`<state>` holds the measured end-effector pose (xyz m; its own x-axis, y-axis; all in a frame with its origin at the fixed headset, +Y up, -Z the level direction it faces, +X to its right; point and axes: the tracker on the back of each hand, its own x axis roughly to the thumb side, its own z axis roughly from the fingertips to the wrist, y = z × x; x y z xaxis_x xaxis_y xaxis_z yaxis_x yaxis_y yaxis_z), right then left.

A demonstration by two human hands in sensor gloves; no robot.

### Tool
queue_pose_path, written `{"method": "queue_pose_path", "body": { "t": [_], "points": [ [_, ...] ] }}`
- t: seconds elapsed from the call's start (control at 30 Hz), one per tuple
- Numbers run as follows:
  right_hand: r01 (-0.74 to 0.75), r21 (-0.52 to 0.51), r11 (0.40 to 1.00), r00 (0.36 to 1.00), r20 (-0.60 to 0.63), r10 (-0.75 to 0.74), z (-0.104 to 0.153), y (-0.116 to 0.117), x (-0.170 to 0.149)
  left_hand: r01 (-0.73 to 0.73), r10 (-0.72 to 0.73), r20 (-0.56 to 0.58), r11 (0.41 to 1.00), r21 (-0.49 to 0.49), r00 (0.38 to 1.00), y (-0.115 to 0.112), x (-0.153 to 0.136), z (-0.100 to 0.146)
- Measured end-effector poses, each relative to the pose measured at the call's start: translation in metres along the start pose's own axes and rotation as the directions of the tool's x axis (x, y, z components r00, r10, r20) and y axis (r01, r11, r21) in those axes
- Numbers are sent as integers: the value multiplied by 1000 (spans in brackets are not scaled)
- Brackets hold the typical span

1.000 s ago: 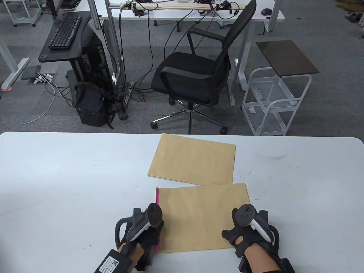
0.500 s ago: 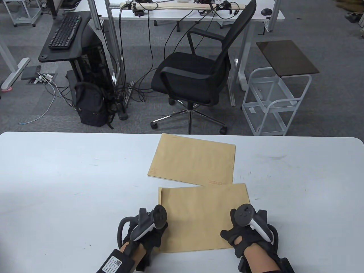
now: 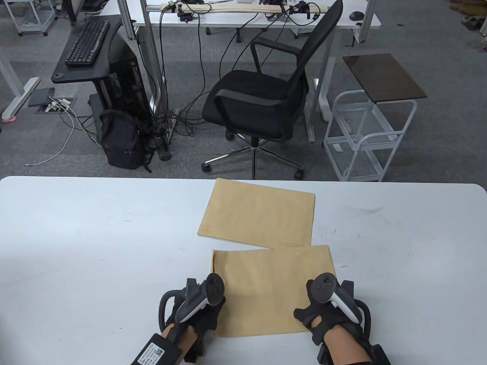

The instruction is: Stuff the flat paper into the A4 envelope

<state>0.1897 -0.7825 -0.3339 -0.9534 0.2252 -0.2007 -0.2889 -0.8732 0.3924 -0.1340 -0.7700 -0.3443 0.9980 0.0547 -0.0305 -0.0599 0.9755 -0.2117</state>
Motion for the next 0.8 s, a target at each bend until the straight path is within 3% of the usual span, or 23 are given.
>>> {"method": "queue_pose_path", "body": {
  "t": [0.13,0.33,0.5,0.63,0.8],
  "points": [
    [8,9,1000,1000,0,-8,0,-1,-1,-62,40,-181,991,-117,983,4,-4,3],
    [10,13,1000,1000,6,-10,0,0,-1,-156,127,-161,971,-183,979,-1,1,6],
    [24,55,998,1000,18,-25,1,-3,-8,-58,55,-77,998,-32,996,-2,2,6],
    [113,60,992,993,18,-114,2,-9,-14,-112,114,-69,993,30,991,8,-10,4],
    [249,29,968,966,66,-250,11,-25,-24,-188,185,44,976,106,982,28,-35,5]
  ]
}}
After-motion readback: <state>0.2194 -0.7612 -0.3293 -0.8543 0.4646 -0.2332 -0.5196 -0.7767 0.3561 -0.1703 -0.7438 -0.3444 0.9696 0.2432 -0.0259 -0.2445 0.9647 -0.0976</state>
